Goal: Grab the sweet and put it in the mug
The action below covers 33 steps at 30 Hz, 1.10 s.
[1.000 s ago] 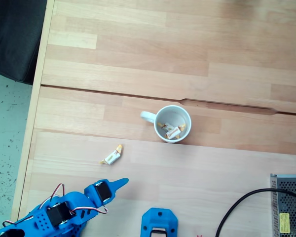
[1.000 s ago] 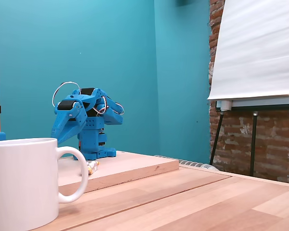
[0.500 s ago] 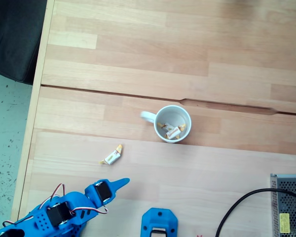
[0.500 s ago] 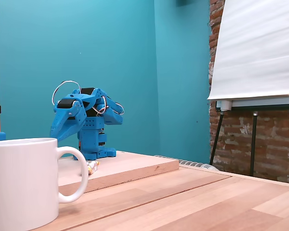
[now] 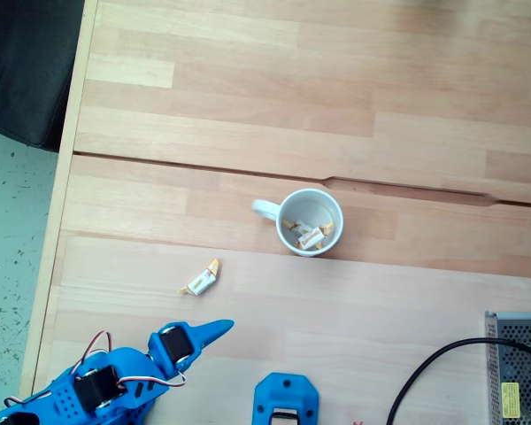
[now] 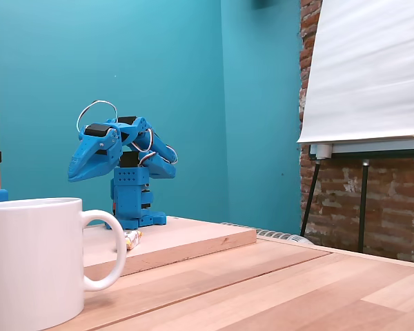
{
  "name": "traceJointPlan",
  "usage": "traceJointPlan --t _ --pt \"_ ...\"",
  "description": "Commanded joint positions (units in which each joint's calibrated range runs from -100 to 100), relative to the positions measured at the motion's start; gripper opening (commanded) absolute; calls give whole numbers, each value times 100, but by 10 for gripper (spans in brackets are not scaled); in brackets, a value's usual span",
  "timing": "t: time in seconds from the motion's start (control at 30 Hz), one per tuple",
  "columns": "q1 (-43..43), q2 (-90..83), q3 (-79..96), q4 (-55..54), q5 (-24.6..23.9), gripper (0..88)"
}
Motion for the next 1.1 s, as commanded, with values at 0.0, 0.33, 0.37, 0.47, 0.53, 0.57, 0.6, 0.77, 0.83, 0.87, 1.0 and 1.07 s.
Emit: traceJointPlan --t 0.0,0.33,0.37,0.47,0.53,0.57,0.6,0.77,0.83,0.87,1.0,1.07 --pt "-82 3 -522 -108 93 0" --pt "-154 -83 -1779 -100 112 0" --pt "-147 -100 -1833 -100 112 0" --pt "-147 -100 -1904 -116 156 0" --pt "-147 -92 -1958 -189 117 0" --pt "-147 -92 -2020 -189 117 0" --pt "-154 -109 -2065 -189 117 0" --pt "-212 20 -2466 -181 112 0" --pt "-220 29 -2511 -140 112 0" --pt "-227 37 -2511 -140 112 0" --pt "-227 450 -2636 -189 112 0" --pt "-227 863 -2814 -197 112 0"
